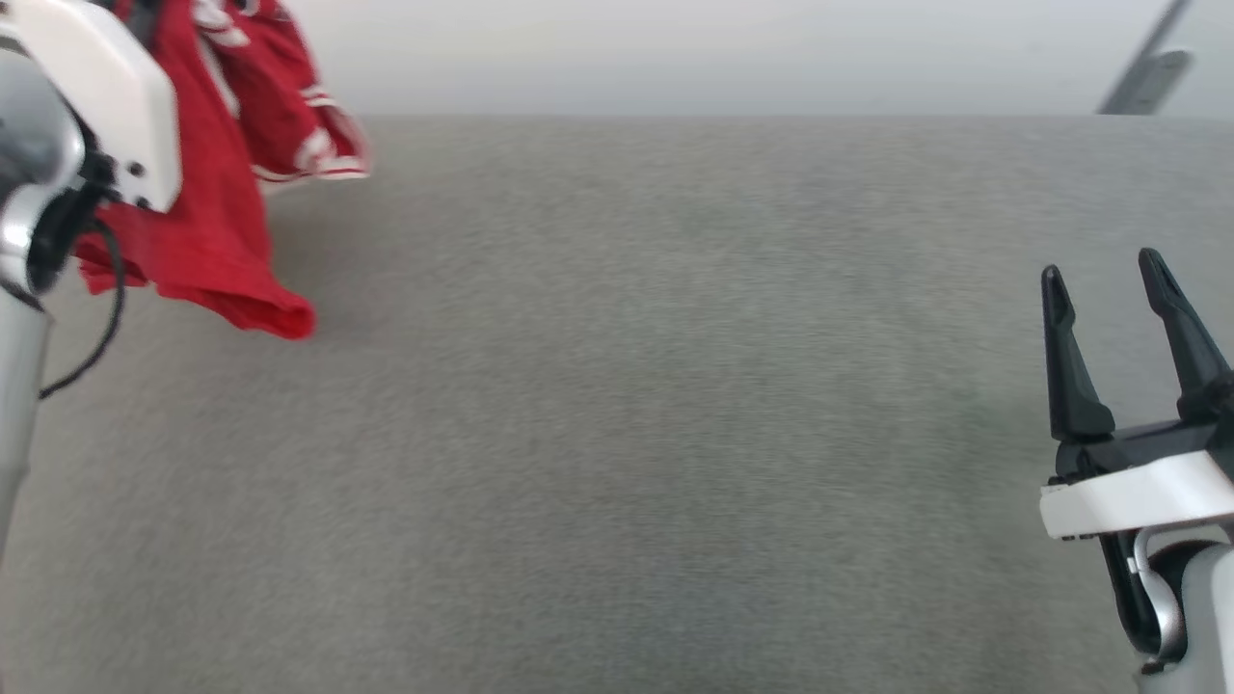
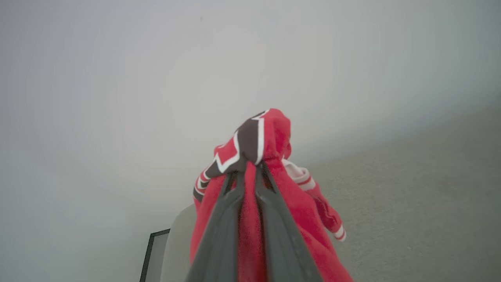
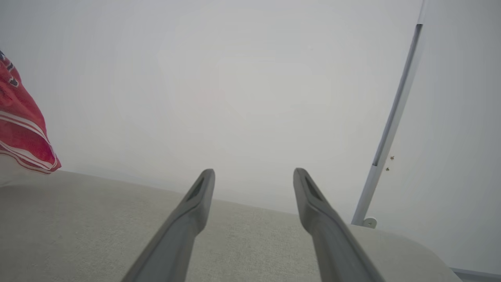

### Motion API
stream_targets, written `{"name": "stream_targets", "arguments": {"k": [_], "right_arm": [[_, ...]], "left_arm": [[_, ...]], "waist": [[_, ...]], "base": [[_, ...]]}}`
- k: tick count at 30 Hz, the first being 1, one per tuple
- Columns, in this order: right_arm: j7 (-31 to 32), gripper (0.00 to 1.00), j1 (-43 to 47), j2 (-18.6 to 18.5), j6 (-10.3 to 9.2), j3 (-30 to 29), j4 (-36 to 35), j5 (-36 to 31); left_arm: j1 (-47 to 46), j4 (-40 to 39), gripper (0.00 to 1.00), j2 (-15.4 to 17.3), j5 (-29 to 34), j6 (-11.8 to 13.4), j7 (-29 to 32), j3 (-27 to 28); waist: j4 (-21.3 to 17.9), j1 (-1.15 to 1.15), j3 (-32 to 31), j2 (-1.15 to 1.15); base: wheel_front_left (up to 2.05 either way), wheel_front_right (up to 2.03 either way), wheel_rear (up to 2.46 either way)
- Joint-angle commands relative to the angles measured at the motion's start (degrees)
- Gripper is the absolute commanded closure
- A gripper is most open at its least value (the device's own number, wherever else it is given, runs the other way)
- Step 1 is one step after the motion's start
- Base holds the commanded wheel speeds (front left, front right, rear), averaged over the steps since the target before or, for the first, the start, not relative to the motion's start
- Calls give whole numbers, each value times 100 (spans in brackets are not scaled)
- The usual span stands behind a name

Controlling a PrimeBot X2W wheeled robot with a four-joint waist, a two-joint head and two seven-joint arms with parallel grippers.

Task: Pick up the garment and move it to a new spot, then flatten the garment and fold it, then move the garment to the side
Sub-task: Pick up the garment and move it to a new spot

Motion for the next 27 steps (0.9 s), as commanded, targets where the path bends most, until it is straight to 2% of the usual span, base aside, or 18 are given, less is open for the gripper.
{"name": "stream_targets", "arguments": {"k": [1,2,3,4,5,9,15,21,27], "right_arm": [[-54,0,93,50,-2,-27,22,-56],[-54,0,93,50,-2,-27,22,-56],[-87,0,125,97,-2,-100,24,-57],[-98,0,161,118,-2,-125,30,-52],[-98,0,161,118,-2,-125,30,-52],[-151,0,190,191,-2,-211,53,-58],[-225,0,220,335,-2,-262,103,-71],[-338,0,56,461,-2,-112,354,10],[-454,0,-120,519,-2,43,670,93]], "left_arm": [[171,-392,100,53,-79,79,196,0],[171,-392,100,53,-79,79,196,0],[379,-1045,100,82,-137,186,535,-37],[489,-1344,100,99,-160,246,703,-56],[489,-1344,100,99,-160,246,703,-56],[858,-2397,100,156,-297,457,1286,-133],[1451,-3354,100,52,-489,715,1899,-396],[2050,-3248,100,-138,-608,844,2084,-728],[2369,-2336,100,-384,-671,736,1974,-1056]], "waist": [[-291,0,-115,0],[-291,0,-115,0],[-461,0,-121,0],[-546,0,-114,0],[-546,0,-114,0],[-886,0,-49,0],[-1344,0,153,0],[-1673,0,446,0],[-1876,0,690,0]], "base": [[0,0,0],[0,0,0],[0,0,0],[0,0,0],[0,0,0],[0,0,0],[0,0,0],[0,0,0],[0,0,0]]}}
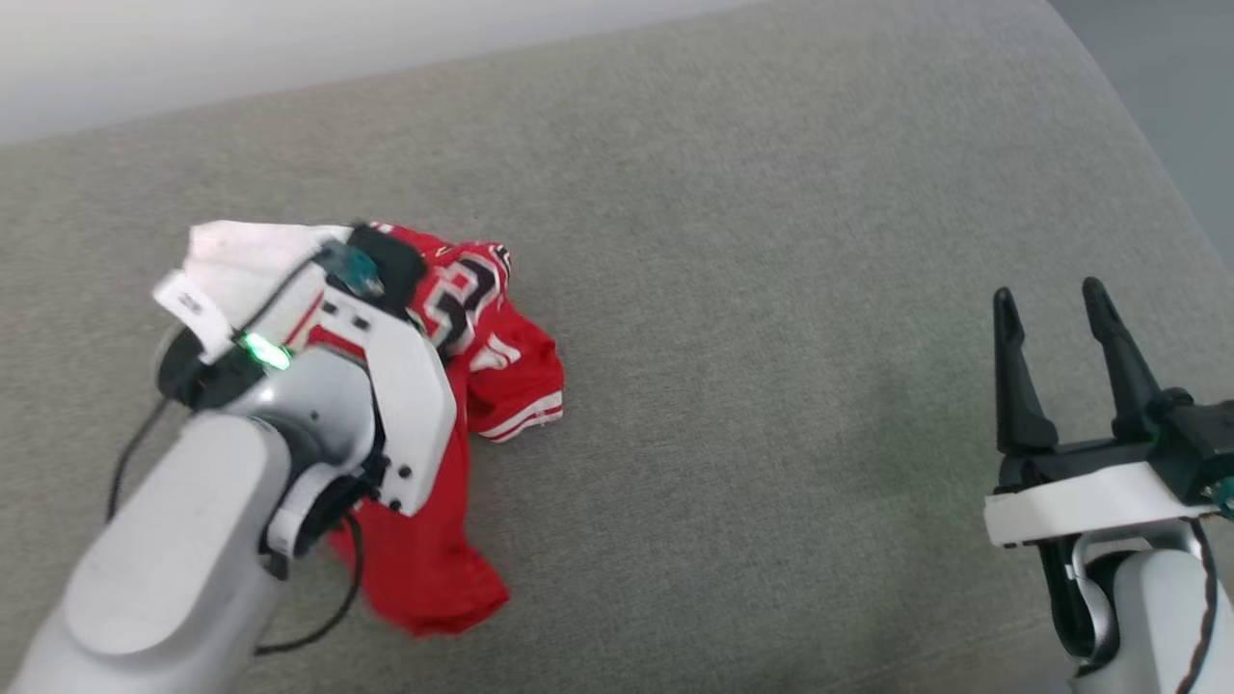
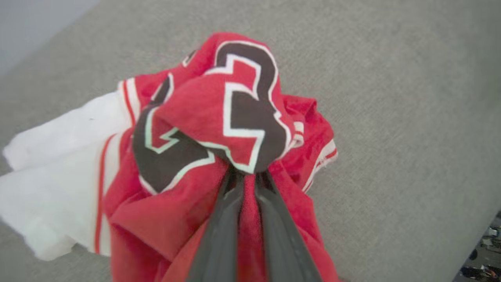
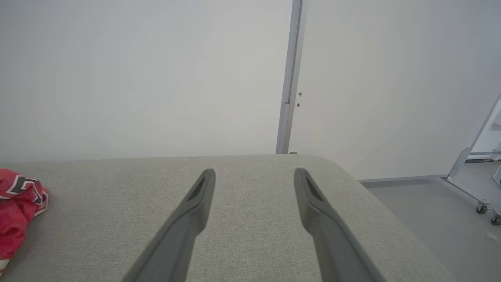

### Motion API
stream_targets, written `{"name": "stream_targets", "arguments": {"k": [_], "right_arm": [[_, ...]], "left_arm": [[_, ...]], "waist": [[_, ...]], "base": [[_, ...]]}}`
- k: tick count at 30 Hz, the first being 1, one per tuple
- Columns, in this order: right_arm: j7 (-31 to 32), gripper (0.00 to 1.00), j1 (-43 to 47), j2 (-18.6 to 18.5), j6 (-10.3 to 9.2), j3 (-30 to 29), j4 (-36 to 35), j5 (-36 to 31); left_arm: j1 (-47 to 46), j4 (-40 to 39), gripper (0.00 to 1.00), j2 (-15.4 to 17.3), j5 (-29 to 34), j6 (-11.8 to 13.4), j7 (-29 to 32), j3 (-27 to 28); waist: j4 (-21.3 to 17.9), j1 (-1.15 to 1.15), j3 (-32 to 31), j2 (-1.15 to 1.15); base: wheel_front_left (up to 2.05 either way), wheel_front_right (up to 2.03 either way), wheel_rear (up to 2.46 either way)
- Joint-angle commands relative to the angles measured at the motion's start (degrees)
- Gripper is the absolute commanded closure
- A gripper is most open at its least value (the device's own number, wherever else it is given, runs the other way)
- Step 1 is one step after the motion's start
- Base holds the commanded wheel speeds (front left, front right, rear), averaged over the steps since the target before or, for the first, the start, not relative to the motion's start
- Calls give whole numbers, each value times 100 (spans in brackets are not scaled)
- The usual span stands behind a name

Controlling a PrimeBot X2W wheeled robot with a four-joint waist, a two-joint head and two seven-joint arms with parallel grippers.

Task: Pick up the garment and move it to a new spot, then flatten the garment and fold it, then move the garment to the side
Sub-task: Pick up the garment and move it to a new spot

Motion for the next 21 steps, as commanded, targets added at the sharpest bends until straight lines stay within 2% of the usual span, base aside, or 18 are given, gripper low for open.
{"name": "stream_targets", "arguments": {"k": [1,8,9,11,12,17,21], "right_arm": [[-62,0,-116,23,-2,47,82,49],[-131,0,-301,60,-2,128,330,58],[-132,0,-329,61,-2,134,350,49],[-131,0,-357,28,-2,142,382,52],[-133,0,-356,12,-2,149,393,45],[-138,0,-232,-65,-2,128,411,1],[-139,0,-93,-145,-2,85,369,-31]], "left_arm": [[89,271,100,-73,-50,-62,-67,-68],[-59,1589,100,-430,-62,-240,-170,-329],[-68,1750,89,-504,-107,-281,-197,-352],[-128,2015,52,-575,-122,-369,-231,-412],[-161,2105,0,-608,-142,-403,-298,-403],[-359,2119,0,-641,-183,-518,-713,-269],[-283,1828,0,-525,-158,-558,-1102,-173]], "waist": [[-117,0,137,0],[-180,0,241,0],[-174,0,236,0],[-146,0,195,0],[-124,0,167,0],[71,0,-92,0],[264,0,-323,0]], "base": [[0,0,0],[0,0,0],[0,0,0],[0,0,0],[0,0,0],[0,0,0],[0,0,0]]}}
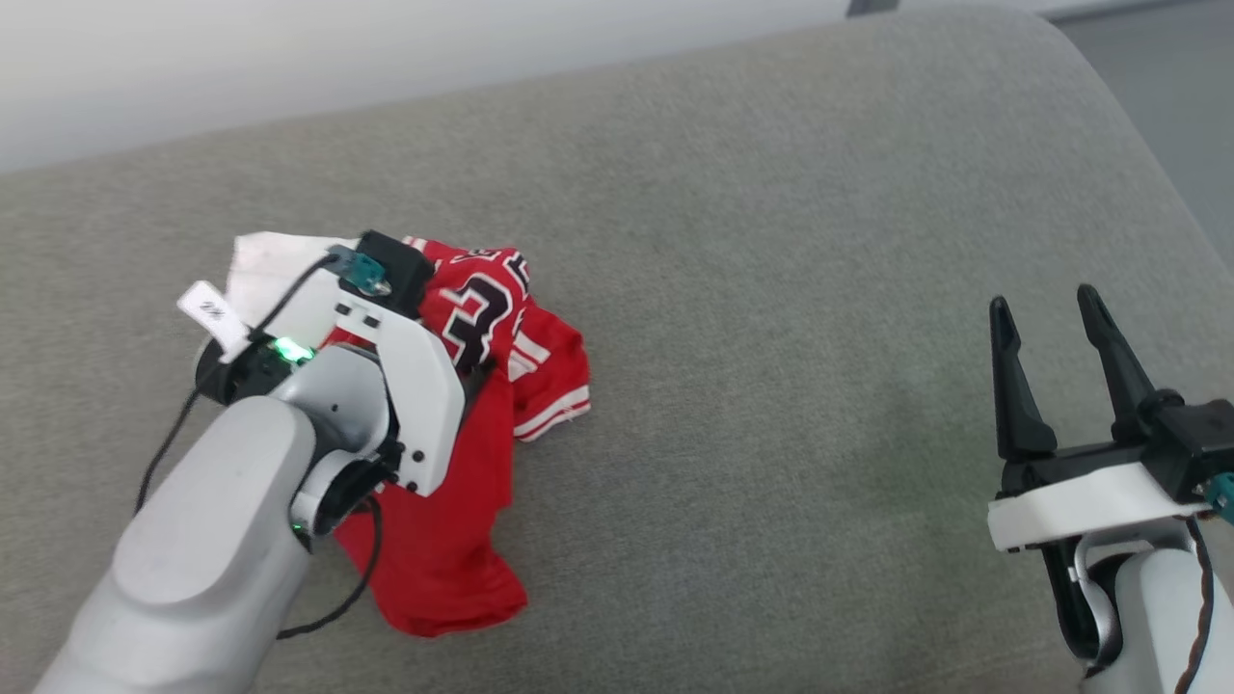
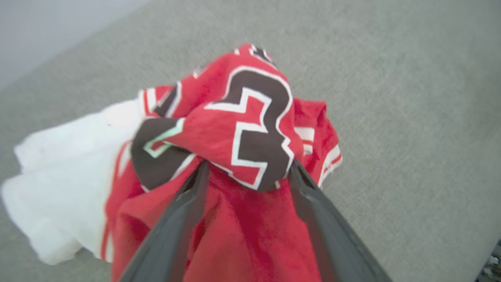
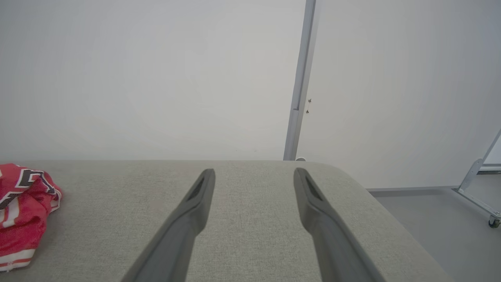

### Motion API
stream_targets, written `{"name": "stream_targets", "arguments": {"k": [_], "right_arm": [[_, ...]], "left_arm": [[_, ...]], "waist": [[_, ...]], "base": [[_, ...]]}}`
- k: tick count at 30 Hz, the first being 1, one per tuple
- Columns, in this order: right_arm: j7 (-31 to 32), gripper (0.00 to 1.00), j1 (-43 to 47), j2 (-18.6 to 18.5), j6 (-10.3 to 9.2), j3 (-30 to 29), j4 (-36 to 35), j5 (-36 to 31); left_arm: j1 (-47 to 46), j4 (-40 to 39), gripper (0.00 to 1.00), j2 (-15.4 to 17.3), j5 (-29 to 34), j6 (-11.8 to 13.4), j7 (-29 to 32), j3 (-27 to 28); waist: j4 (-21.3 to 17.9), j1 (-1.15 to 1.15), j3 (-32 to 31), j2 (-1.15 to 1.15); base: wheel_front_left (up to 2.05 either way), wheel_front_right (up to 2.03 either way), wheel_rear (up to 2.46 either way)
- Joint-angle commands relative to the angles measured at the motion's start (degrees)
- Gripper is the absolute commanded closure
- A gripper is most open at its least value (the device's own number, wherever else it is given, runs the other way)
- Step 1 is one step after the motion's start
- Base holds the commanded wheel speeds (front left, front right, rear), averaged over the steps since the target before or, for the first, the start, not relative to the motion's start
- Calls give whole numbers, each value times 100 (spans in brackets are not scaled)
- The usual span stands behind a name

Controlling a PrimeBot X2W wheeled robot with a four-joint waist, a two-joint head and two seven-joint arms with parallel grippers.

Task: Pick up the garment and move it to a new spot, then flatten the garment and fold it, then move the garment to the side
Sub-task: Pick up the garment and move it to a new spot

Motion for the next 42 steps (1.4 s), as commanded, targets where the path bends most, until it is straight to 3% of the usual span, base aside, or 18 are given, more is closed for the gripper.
{"name": "stream_targets", "arguments": {"k": [1,7,19,25,36,42], "right_arm": [[-29,0,109,-30,-2,-26,-40,-35],[-28,0,322,-148,-2,4,-79,-28],[65,0,646,-313,-2,26,-126,-36],[101,0,772,-318,-2,-45,-141,-62],[82,0,923,-263,-2,-179,-186,-108],[58,0,993,-227,-2,-191,-150,-70]], "left_arm": [[81,-193,0,86,59,-26,-241,69],[523,-862,0,332,141,-23,-1270,308],[2180,-1702,0,699,268,650,-3528,1132],[3036,-1800,0,801,134,950,-4318,1568],[4197,-1833,0,734,-53,1222,-4955,2065],[4558,-1822,0,595,-11,1169,-5052,2324]], "waist": [[194,0,-217,0],[488,0,-581,0],[1069,0,-1101,0],[1306,0,-1261,0],[1586,0,-1374,0],[1700,0,-1411,0]], "base": [[0,0,0],[0,0,0],[0,0,0],[0,0,0],[0,0,0],[0,0,0]]}}
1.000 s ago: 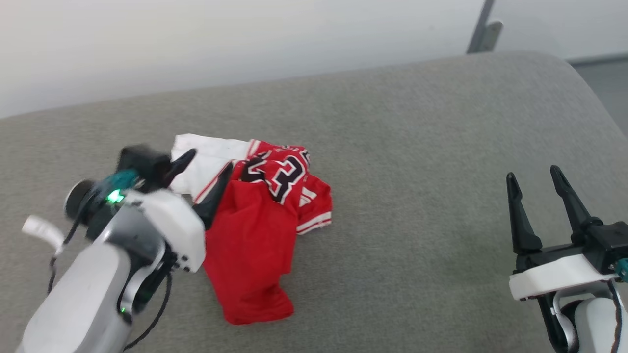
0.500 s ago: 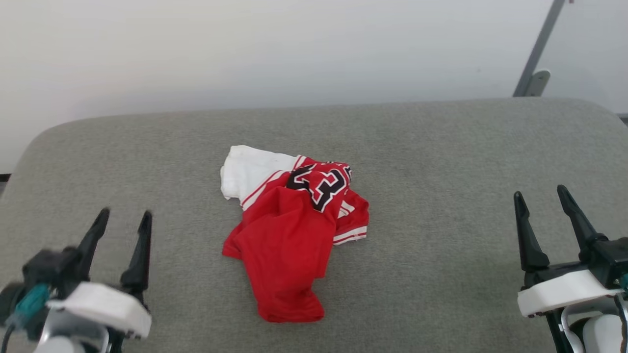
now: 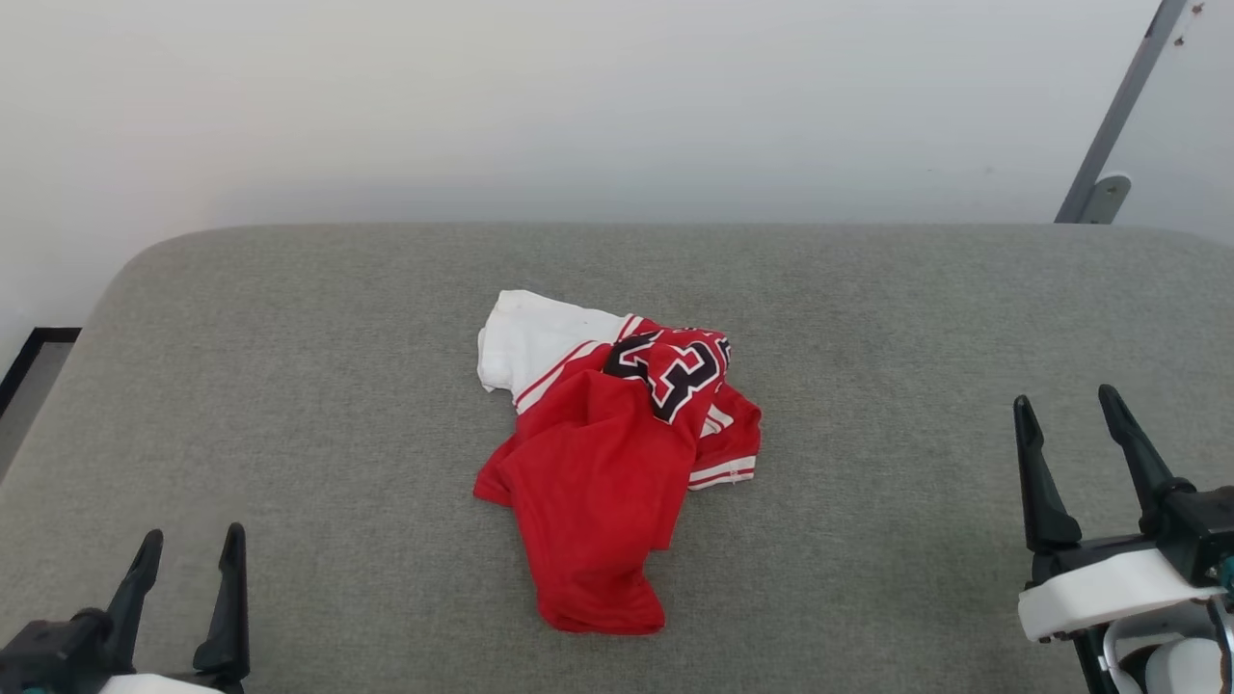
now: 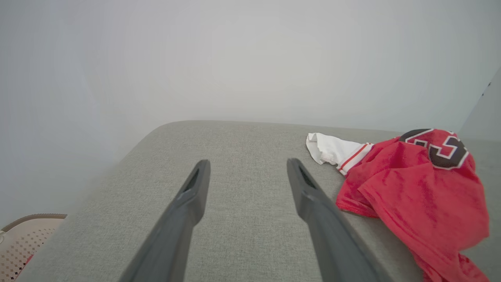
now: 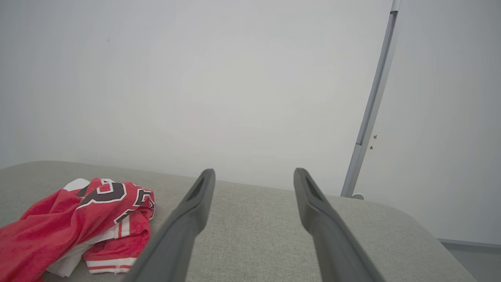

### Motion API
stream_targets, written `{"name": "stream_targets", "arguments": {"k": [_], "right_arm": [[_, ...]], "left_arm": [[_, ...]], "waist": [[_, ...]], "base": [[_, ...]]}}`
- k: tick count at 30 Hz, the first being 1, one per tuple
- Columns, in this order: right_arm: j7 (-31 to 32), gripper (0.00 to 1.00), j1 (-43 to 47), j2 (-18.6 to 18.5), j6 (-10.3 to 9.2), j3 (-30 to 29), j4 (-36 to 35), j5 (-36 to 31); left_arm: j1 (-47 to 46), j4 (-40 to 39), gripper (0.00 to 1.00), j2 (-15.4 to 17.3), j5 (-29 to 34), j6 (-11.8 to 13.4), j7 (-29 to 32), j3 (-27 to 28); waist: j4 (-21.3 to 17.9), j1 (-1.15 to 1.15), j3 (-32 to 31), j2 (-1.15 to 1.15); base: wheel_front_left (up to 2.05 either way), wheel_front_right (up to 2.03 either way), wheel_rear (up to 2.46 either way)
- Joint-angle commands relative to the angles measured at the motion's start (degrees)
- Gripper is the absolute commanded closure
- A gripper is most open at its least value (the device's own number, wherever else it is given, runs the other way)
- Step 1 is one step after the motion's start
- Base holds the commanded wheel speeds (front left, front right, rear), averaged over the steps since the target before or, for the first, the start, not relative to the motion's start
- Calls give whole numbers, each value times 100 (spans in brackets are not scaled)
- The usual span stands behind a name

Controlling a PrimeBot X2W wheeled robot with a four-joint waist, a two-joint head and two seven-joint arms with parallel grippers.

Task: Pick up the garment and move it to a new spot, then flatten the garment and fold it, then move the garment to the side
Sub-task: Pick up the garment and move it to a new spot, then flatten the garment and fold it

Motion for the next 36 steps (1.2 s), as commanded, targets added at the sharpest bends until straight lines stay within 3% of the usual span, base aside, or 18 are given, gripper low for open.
{"name": "stream_targets", "arguments": {"k": [1,36], "right_arm": [[-26,0,51,10,-2,-10,3,17],[-97,0,104,18,-2,126,18,-37]], "left_arm": [[76,-1,0,-46,56,-25,-49,60],[102,-184,0,-968,561,-537,-58,490]], "waist": [[32,0,-12,0],[372,0,20,0]], "base": [[0,0,0],[0,0,0]]}}
